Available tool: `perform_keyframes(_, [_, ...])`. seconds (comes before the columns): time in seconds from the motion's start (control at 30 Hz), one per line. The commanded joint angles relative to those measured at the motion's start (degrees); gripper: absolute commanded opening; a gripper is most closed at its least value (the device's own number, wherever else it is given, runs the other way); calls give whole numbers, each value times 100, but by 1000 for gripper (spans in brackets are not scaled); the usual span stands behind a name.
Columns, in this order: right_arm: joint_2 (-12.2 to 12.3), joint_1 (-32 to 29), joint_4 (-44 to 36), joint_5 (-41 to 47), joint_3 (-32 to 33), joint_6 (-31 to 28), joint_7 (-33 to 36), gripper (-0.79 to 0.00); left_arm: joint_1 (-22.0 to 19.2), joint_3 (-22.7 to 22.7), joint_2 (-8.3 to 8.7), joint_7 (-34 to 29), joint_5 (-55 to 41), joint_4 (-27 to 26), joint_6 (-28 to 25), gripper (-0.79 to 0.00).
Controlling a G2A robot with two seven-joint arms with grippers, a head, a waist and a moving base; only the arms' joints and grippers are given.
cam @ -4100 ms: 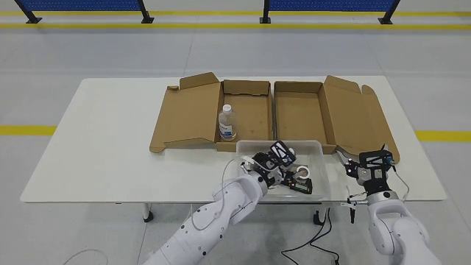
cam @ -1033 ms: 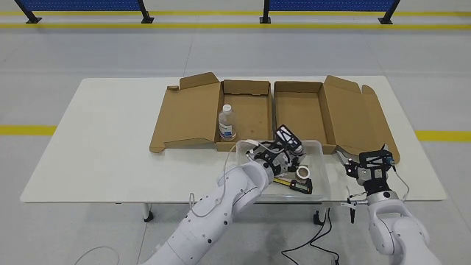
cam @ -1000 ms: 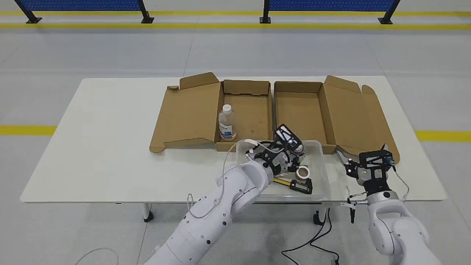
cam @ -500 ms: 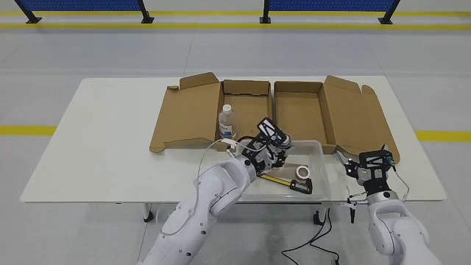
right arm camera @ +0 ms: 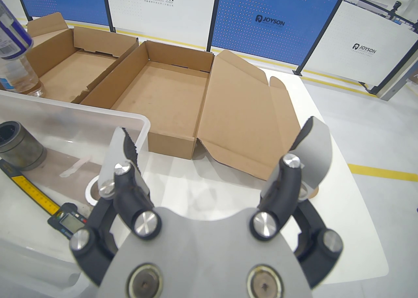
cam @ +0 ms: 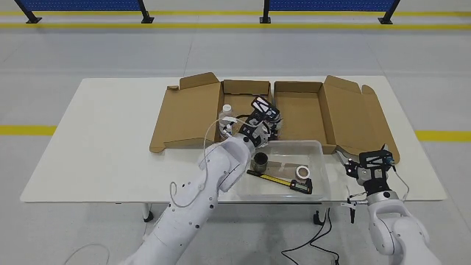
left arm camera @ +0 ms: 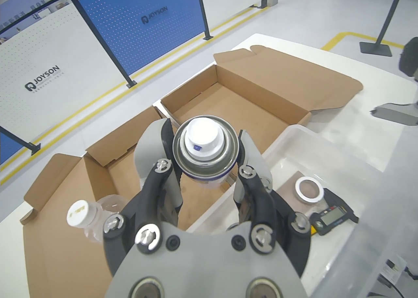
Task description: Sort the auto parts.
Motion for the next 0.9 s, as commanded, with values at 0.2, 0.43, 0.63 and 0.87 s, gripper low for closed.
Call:
perform_keyframes(0.2, [0, 0, 0, 0, 0, 0, 0, 0, -542, 230, -101, 242, 477, 1301, 429, -785])
perform_keyframes(0.43, [0, 0, 0, 0, 0, 0, 0, 0, -764, 128, -128, 313, 488, 2074, 573, -785])
perform_keyframes(0.63, [0, 0, 0, 0, 0, 0, 0, 0, -824, 41, -123, 368, 506, 2361, 549, -785])
perform_keyframes(0.87, [0, 0, 0, 0, 0, 0, 0, 0, -769, -119, -104, 267, 339, 2441, 473, -785])
